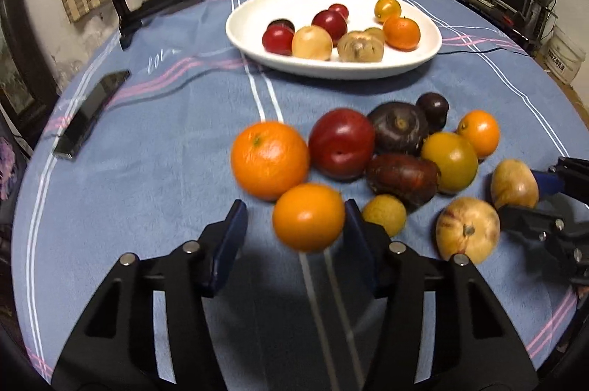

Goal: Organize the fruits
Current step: 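Grasp a small orange with the left tool while the right tool grasps a large tan fruit, then carry both fruits onto the white plate and release them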

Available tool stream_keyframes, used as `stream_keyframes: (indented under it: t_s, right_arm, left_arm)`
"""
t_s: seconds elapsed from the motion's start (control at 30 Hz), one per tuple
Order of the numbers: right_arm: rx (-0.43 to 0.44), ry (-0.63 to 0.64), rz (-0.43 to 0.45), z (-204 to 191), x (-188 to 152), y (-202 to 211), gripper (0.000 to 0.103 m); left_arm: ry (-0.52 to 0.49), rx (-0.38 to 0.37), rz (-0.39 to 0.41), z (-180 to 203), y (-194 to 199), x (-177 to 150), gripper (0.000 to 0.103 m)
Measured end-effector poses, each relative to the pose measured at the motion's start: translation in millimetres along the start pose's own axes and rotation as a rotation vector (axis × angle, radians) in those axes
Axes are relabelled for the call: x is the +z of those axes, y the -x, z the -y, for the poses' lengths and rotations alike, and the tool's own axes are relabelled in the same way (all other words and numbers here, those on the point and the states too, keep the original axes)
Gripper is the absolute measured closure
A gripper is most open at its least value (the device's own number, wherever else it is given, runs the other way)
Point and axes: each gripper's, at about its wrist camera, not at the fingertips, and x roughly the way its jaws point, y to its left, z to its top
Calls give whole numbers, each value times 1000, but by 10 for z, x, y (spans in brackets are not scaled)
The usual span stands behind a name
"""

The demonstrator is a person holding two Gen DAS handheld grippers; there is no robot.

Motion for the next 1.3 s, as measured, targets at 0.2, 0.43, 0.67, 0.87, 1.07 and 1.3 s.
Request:
stream_keyframes:
  t_s: [0.2,0.43,0.67,0.87,1.07,1.3]
  right_arm:
    - [1,1,-2,-7,-1,1,58]
    - [-4,2,-2,-12,-7,9,58]
    - [6,7,29,-13,-20,63,58]
    - [-19,48,50,-69,-27,142,58]
    - [-48,95,118,-125,158,417,58]
    - [-78,124,215,-148,584,619,58]
  left_arm:
    - [1,15,18,20,-11,62,54]
    - [-19,-21,26,18,31,-32,64]
    - [7,-55,21,-34,158,-104,64]
    - [33,-82,65,-124,406,-52,64]
    - [40,-109,137,-181,653,208,64]
    - [26,-115,187,-123,695,591,64]
